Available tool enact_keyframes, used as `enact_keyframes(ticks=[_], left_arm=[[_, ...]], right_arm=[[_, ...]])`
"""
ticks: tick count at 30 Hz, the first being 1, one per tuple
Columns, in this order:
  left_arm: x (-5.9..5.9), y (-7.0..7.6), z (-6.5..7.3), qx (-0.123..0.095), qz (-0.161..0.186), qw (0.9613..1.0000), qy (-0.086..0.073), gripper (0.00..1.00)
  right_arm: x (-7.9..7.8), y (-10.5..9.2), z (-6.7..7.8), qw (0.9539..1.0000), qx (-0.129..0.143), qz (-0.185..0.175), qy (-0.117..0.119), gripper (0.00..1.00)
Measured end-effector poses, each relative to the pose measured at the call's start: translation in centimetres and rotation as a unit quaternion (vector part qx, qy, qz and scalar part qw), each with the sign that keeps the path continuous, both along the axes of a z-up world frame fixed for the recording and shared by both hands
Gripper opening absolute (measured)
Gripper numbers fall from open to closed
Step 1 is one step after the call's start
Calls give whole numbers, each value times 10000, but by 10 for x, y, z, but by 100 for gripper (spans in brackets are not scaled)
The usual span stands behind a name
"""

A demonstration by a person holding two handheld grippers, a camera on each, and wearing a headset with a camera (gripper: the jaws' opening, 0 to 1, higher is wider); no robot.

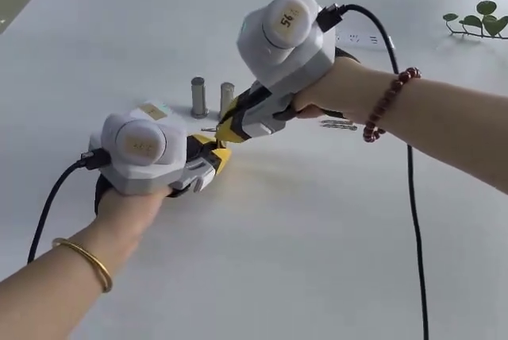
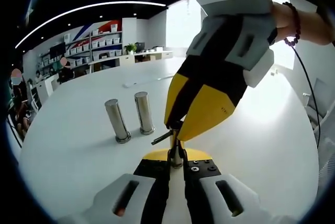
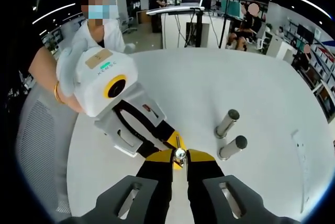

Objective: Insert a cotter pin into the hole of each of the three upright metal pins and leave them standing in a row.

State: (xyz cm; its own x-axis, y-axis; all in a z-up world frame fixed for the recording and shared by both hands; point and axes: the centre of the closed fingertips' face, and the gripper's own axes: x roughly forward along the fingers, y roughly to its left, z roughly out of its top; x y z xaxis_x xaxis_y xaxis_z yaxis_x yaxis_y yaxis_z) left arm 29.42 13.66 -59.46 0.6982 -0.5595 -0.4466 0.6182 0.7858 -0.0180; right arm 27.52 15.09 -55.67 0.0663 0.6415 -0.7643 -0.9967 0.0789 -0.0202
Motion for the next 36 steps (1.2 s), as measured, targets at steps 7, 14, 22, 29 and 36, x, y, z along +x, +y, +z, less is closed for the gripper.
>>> enact_keyframes(ticks=[7,14,22,29,36], left_arm=[[2,4,-1,-39,15,10000,5,7],[3,3,-1,-60,52,10000,38,7],[3,4,-1,-36,56,9999,122,9],[0,6,-2,21,37,9999,152,16],[-4,9,1,45,38,9998,170,24]], right_arm=[[4,2,-2,10000,51,-66,30,4],[3,0,-3,10000,85,-41,1,4],[5,3,-5,10000,85,-24,23,4],[5,3,-6,9999,49,-85,38,4],[6,-1,0,9995,134,-270,84,12]])
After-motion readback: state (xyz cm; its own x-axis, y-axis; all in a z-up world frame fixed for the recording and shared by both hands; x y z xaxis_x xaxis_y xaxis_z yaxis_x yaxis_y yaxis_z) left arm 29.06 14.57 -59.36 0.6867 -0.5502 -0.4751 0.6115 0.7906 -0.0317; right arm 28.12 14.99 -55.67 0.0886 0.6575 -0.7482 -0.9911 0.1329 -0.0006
